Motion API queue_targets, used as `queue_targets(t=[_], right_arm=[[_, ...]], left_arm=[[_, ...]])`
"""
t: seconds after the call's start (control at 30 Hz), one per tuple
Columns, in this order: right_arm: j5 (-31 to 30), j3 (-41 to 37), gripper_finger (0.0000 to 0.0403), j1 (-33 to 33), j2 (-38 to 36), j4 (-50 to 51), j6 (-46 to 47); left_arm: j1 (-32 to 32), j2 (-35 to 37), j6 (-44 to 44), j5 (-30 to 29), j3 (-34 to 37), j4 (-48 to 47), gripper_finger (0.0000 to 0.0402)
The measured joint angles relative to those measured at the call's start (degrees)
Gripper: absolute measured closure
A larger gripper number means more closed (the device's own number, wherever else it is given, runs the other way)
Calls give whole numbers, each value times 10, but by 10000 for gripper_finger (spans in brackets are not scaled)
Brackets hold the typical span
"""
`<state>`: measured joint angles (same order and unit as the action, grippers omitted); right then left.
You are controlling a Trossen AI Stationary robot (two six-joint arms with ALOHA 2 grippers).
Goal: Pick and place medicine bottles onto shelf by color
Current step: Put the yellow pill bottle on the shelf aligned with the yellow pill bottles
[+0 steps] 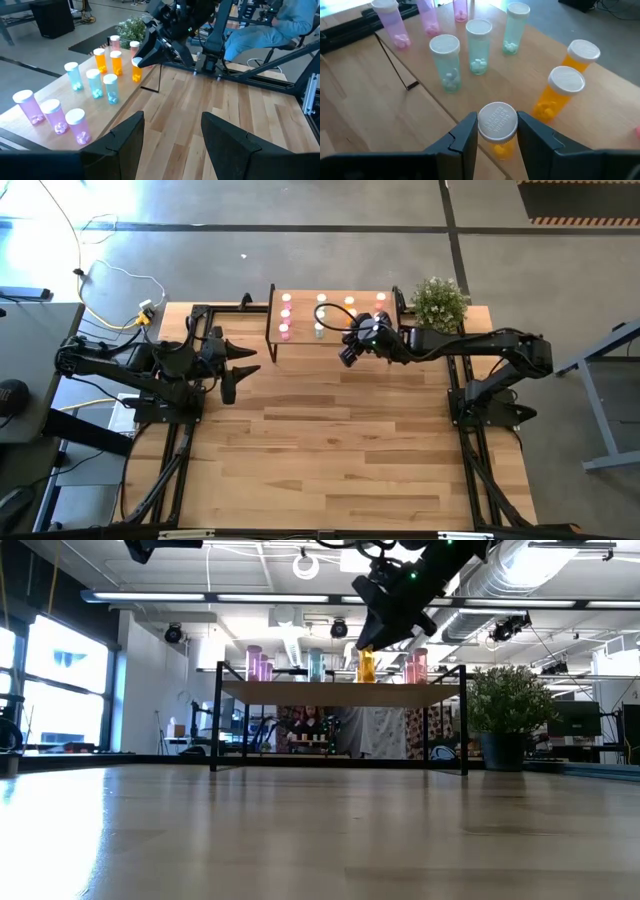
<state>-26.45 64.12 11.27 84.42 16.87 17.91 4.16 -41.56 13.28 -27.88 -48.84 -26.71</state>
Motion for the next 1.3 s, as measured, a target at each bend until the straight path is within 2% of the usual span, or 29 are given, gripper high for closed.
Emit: queue_targets(t=[0.43,1.3], right_arm=[[-7,0,288,8,0,5,0],[-8,0,224,8,-3,7,-3]], left_arm=[[0,0,0,0,0,0,215],[0,0,0,0,0,0,215]])
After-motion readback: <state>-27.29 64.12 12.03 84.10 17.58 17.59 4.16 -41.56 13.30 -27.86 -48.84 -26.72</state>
